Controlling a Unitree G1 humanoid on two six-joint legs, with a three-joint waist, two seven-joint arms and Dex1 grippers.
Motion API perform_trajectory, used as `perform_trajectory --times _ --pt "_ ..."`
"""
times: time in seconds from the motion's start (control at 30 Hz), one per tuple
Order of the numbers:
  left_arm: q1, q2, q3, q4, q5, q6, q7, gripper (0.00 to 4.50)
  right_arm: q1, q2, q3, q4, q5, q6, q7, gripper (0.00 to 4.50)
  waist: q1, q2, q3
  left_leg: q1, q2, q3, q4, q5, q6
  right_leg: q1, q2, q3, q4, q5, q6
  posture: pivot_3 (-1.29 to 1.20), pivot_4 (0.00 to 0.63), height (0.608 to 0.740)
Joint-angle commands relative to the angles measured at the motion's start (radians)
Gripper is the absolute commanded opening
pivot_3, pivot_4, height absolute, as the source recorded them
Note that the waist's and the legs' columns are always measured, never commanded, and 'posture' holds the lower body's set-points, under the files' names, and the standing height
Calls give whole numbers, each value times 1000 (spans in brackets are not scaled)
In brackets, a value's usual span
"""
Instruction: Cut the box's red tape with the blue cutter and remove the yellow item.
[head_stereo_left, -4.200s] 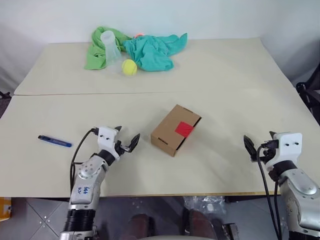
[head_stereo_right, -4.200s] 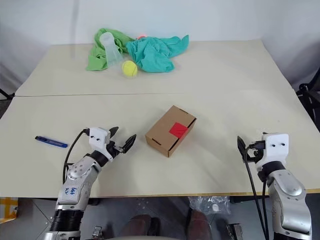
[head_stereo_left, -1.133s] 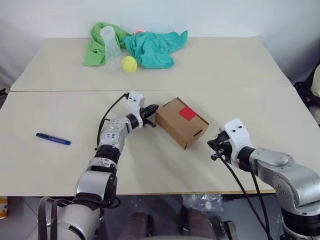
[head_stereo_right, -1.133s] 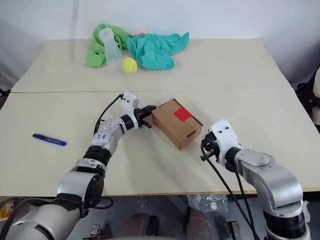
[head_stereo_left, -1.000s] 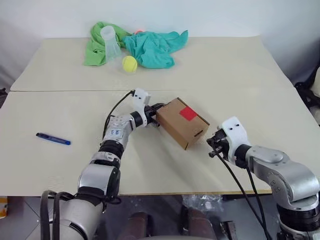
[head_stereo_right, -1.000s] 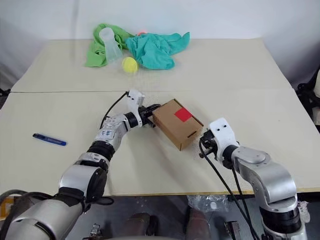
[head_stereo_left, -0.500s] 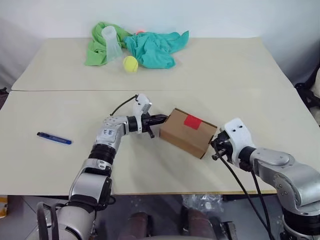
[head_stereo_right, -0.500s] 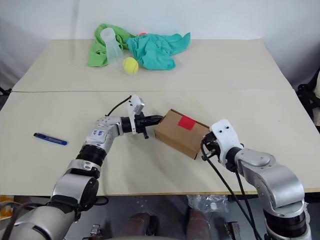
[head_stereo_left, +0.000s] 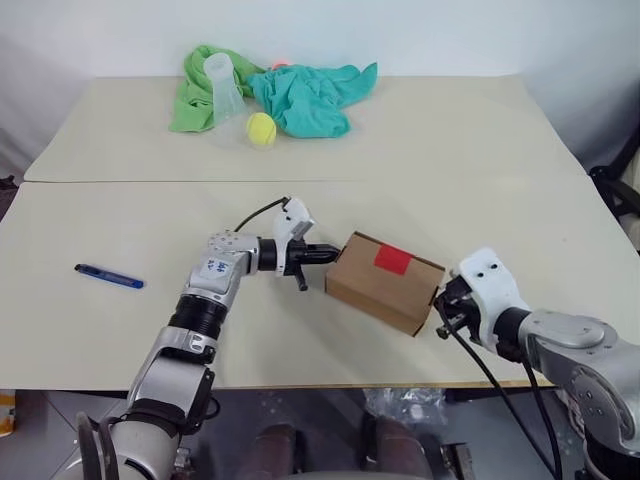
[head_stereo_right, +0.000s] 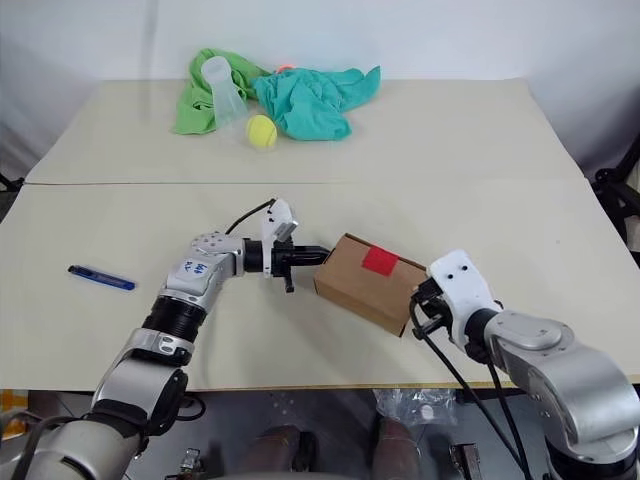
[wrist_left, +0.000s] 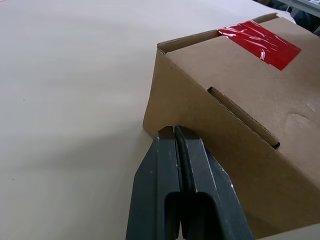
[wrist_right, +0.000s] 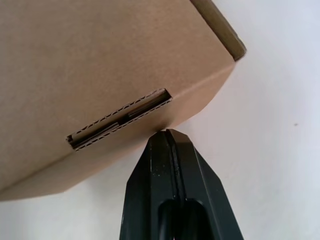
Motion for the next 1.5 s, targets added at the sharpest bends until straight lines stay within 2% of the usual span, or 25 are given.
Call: perform_trajectory --times 0.03,0.2,0.3,0.33,0.37,0.47,0.57,0.67,0.77,0.83,0.87,1.03,1.1,1.23,1.33,1.43,1.5 --pt "-22 -39 -43 -12 -3 -18 -34 45 -2 11 -15 -72 34 -17 21 0 0 0 0 0 0 0 0 0 0 0 0 0 0 0 0 0 150 740" --pt "-36 -29 -10 36 5 -46 -2 45 59 -13 -55 -83 19 -33 24 0 1 0 0 0 0 0 0 0 0 0 0 0 0 0 0 0 150 740" --pt "-50 -9 28 59 4 -77 41 45 122 -37 -135 -70 0 -74 38 0 2 0 0 0 -1 0 0 0 0 0 0 0 0 0 0 0 150 740" --pt "-56 -5 43 68 3 -94 62 7 135 -31 -174 -55 -4 -84 42 168 1 0 0 0 -1 0 0 0 0 0 0 0 0 0 0 0 150 740" --pt "-65 -1 56 78 5 -111 89 207 150 -38 -205 -40 -4 -99 52 363 1 0 0 0 0 0 0 0 0 0 0 0 0 0 0 0 150 740" --pt "-84 12 80 85 5 -113 135 914 204 -84 -273 -10 3 -166 100 1238 1 0 0 0 0 1 1 0 0 0 0 1 1 0 0 0 150 740" --pt "-98 39 109 33 -21 -17 160 1863 251 -154 -379 64 9 -293 191 2365 1 0 0 1 -1 1 1 0 1 0 0 1 1 0 1 0 150 740" --pt "-95 51 151 -57 -48 75 221 2829 199 -181 -436 160 45 -437 271 3449 0 -1 0 1 -1 2 1 0 1 0 0 3 1 1 2 0 150 740" --pt "-74 38 195 -172 -67 146 317 3748 116 -186 -430 243 95 -567 351 4466 -3 -1 1 1 0 2 2 0 1 0 0 4 1 1 2 0 150 740" --pt "-50 10 223 -261 -74 184 410 4393 67 -201 -391 299 121 -638 418 4500 -2 -1 1 2 0 2 2 0 1 0 0 4 2 1 2 0 150 740" --pt "-38 -7 240 -301 -67 194 474 4467 40 -210 -366 331 133 -672 455 4500 -2 -1 1 2 0 2 2 0 1 0 0 4 2 1 2 0 150 740" --pt "15 -88 318 -423 53 219 874 4467 -87 -219 -243 514 144 -850 608 4500 -1 -2 1 2 0 2 3 0 1 1 0 4 3 1 2 0 150 740" --pt "65 -137 350 -490 120 178 1055 4467 -135 -232 -175 596 115 -908 659 4500 -1 -2 1 3 0 2 3 0 1 1 0 4 3 1 2 0 150 740" --pt "125 -248 423 -607 192 161 1331 4467 -216 -231 -78 698 82 -965 698 4500 3 -2 1 2 -1 2 3 0 1 1 -1 4 3 1 2 0 150 740" --pt "131 -306 428 -641 319 163 1565 4467 -270 -216 -18 748 76 -989 725 4500 7 -3 2 2 0 1 4 0 1 1 -1 3 3 1 2 0 150 740" --pt "103 -373 475 -665 364 255 1724 4467 -313 -206 21 790 74 -1006 744 4500 16 -3 2 1 -1 1 6 0 1 1 -1 4 4 1 2 0 150 740" --pt "88 -423 522 -683 346 300 1789 4467 -337 -203 42 817 70 -1018 764 4500 22 -3 2 1 -1 1 7 0 1 1 -1 4 5 2 2 0 150 740"
